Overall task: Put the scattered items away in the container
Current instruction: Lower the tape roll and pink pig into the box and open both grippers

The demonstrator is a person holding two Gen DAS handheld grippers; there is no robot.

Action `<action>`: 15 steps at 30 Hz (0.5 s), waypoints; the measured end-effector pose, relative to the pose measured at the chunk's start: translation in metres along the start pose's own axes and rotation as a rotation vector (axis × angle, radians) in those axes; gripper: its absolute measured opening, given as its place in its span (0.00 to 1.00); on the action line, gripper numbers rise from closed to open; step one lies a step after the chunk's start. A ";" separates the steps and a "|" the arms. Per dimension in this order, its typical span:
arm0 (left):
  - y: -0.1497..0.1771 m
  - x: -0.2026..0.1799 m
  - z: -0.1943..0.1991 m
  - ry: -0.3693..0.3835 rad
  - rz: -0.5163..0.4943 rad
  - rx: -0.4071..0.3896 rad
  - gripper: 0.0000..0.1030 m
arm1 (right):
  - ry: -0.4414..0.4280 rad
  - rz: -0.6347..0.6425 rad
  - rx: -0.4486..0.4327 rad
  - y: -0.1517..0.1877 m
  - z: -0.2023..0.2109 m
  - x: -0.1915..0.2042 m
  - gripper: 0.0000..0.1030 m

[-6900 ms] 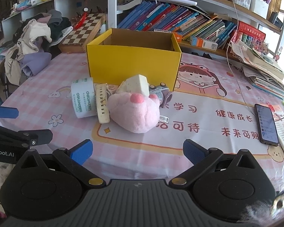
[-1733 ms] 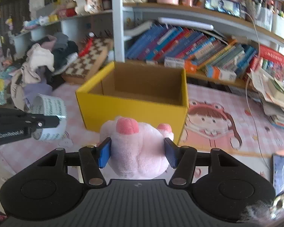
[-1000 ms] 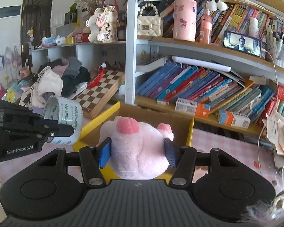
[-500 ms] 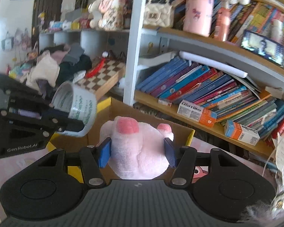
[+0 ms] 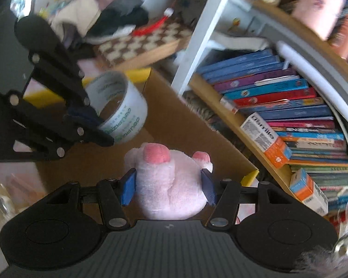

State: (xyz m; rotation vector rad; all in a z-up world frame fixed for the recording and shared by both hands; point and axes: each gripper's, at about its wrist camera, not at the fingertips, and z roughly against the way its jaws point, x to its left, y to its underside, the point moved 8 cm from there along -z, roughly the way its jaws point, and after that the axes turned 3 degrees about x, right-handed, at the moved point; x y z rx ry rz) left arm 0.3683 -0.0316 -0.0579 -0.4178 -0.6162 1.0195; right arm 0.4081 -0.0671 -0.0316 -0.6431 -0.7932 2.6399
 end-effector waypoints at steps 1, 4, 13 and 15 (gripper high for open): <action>0.000 0.000 -0.005 0.005 -0.010 0.013 0.04 | -0.008 0.013 0.011 -0.001 -0.004 0.000 0.54; 0.001 0.000 -0.016 0.020 -0.030 0.047 0.05 | -0.028 0.043 0.036 -0.002 -0.014 -0.002 0.54; 0.009 0.001 -0.038 0.054 -0.052 0.138 0.06 | -0.088 0.131 0.113 -0.005 -0.043 -0.007 0.54; 0.011 0.002 -0.040 0.061 -0.050 0.149 0.06 | -0.100 0.140 0.124 -0.006 -0.047 -0.008 0.54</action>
